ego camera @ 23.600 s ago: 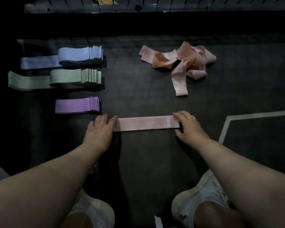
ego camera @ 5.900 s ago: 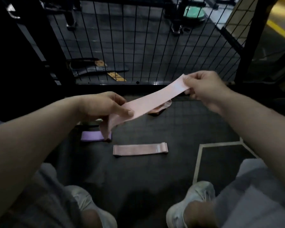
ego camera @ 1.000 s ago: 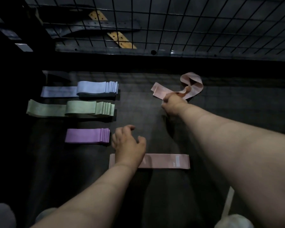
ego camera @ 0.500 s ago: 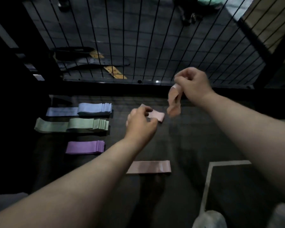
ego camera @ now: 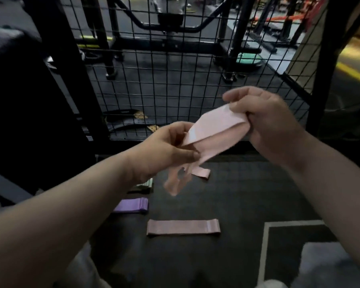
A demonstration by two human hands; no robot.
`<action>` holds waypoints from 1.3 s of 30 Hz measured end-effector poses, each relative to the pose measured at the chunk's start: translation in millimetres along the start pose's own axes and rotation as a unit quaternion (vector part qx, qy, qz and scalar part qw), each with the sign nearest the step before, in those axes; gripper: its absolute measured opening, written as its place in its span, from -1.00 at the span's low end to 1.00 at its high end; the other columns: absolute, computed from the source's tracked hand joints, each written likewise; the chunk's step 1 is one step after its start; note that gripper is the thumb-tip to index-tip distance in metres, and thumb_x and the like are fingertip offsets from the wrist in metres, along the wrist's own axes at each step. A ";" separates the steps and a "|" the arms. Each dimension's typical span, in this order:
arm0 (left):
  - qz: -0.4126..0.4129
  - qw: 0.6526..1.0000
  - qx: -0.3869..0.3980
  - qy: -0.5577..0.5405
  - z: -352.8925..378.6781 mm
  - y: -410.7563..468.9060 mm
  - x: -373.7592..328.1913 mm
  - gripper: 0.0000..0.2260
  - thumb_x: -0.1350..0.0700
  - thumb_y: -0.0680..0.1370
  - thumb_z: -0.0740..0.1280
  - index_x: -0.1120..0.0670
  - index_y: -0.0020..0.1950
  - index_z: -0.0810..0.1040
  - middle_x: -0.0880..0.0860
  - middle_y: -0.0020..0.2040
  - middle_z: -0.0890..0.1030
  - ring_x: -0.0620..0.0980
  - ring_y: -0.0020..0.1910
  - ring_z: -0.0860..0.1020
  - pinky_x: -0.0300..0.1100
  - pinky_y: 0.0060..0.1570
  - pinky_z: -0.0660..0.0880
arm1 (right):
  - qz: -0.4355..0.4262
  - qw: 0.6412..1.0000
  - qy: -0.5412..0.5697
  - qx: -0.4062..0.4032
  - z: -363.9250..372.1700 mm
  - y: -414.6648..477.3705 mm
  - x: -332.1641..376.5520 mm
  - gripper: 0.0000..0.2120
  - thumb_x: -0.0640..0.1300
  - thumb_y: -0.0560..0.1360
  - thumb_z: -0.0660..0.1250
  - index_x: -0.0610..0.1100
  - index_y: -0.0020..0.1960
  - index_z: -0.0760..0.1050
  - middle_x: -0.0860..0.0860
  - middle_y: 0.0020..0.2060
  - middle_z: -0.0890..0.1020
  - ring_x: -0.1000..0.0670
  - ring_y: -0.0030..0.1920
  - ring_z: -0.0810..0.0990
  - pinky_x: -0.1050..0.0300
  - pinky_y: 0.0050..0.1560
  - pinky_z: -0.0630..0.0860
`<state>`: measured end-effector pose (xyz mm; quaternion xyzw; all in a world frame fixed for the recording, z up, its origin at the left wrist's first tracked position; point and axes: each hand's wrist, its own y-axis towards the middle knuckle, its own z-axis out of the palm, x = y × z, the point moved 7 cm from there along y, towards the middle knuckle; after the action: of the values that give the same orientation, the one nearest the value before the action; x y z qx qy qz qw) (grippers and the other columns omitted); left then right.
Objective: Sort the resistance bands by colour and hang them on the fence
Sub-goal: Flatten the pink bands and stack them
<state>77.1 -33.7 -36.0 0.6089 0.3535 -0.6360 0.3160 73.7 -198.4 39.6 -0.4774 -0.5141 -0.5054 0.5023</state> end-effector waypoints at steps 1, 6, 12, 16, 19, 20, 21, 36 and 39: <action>0.003 1.000 -0.008 0.003 -1.6 -4.6 1.2 -0.54 0.32 0.40 0.47 0.14 0.28 0.52 0.17 0.06 0.63 0.04 0.00 0.59 -0.03 0.03 0.55 | 0.013 1.000 0.006 -0.006 -0.6 -4.5 -4.6 -0.77 -0.37 0.48 0.20 -0.13 -0.11 0.57 0.03 -0.36 0.56 0.06 -0.34 0.50 0.18 -0.36 0.37; 0.029 0.975 -0.117 0.187 -13.6 -12.0 12.3 -0.67 0.28 0.53 0.38 0.04 0.27 0.54 0.01 0.04 0.67 -0.05 -0.02 0.63 -0.18 0.00 0.57 | 0.057 0.998 -0.003 0.007 -4.6 -17.7 -24.6 -0.77 -0.34 0.44 0.20 -0.12 -0.11 0.58 -0.01 -0.30 0.51 0.04 -0.30 0.43 0.13 -0.30 0.32; 0.056 0.908 -0.225 0.350 -29.0 -7.6 2.2 -0.73 0.17 0.51 0.33 -0.03 0.19 0.61 -0.10 0.06 0.61 -0.16 0.01 0.56 -0.24 0.05 0.51 | 0.078 0.996 0.012 0.045 -6.0 -19.2 -37.4 -0.80 -0.26 0.29 0.30 -0.09 -0.17 0.63 -0.02 -0.30 0.51 0.02 -0.31 0.42 0.14 -0.33 0.32; 0.057 0.920 -0.285 0.263 -43.0 10.3 -3.7 -0.82 0.19 0.55 0.31 -0.02 0.05 0.63 -0.10 -0.03 0.51 -0.11 -0.11 0.55 -0.23 -0.17 0.48 | 0.071 0.993 -0.028 0.091 -3.5 -14.3 -38.0 -0.85 -0.27 0.37 0.45 -0.13 -0.08 0.64 -0.11 -0.24 0.56 -0.06 -0.23 0.51 0.09 -0.25 0.49; 0.048 0.948 -0.282 0.141 -42.6 16.8 -6.0 -0.85 0.22 0.56 0.33 -0.02 -0.05 0.64 -0.11 -0.24 0.60 -0.20 -0.36 0.51 -0.38 -0.39 0.36 | 0.055 0.961 -0.249 0.112 -0.4 -14.9 -43.7 -0.89 -0.06 0.50 0.39 0.03 0.02 0.60 0.03 -0.15 0.70 0.07 -0.11 0.65 0.10 -0.03 0.55; 0.049 0.955 -0.274 0.106 -39.3 17.6 -7.9 -0.91 0.16 0.56 0.37 -0.01 -0.09 0.64 -0.12 -0.32 0.60 -0.22 -0.41 0.50 -0.36 -0.44 0.36 | 0.042 0.943 -0.316 0.094 -0.8 -13.9 -44.3 -0.87 0.03 0.52 0.36 0.12 0.07 0.57 0.14 -0.06 0.69 0.15 -0.02 0.65 0.16 0.02 0.53; 0.047 0.960 -0.264 0.084 -35.2 18.2 -9.0 -0.94 0.09 0.55 0.41 0.00 -0.12 0.64 -0.09 -0.35 0.61 -0.20 -0.41 0.51 -0.28 -0.45 0.40 | 0.027 0.933 -0.352 0.071 -0.6 -12.5 -44.4 -0.82 0.09 0.52 0.34 0.17 0.12 0.53 0.24 0.02 0.65 0.23 0.05 0.61 0.23 0.05 0.50; -0.043 0.989 -0.053 -0.130 -11.6 26.3 11.0 -0.73 0.34 0.36 0.35 0.25 0.05 0.63 0.26 -0.06 0.64 0.20 -0.05 0.56 0.05 0.02 0.54 | -0.049 0.971 -0.233 -0.027 8.6 3.5 -33.5 -0.94 -0.16 0.51 0.44 -0.04 -0.06 0.57 -0.01 -0.18 0.68 -0.02 -0.15 0.67 0.02 -0.10 0.65; -0.041 0.982 -0.005 -0.183 -3.6 27.2 7.9 -0.76 0.23 0.43 0.33 0.24 0.08 0.59 0.25 -0.03 0.60 0.19 -0.04 0.53 0.00 0.02 0.48 | -0.044 0.980 -0.186 -0.060 0.6 5.8 -32.0 -0.94 -0.17 0.51 0.44 -0.08 -0.03 0.58 0.03 -0.20 0.67 0.09 -0.20 0.64 0.22 -0.19 0.58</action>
<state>101.3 -45.4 -45.7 0.4656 0.3176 -0.7471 0.3525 80.8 -197.0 7.9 -0.5693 -0.5878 -0.4589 0.3462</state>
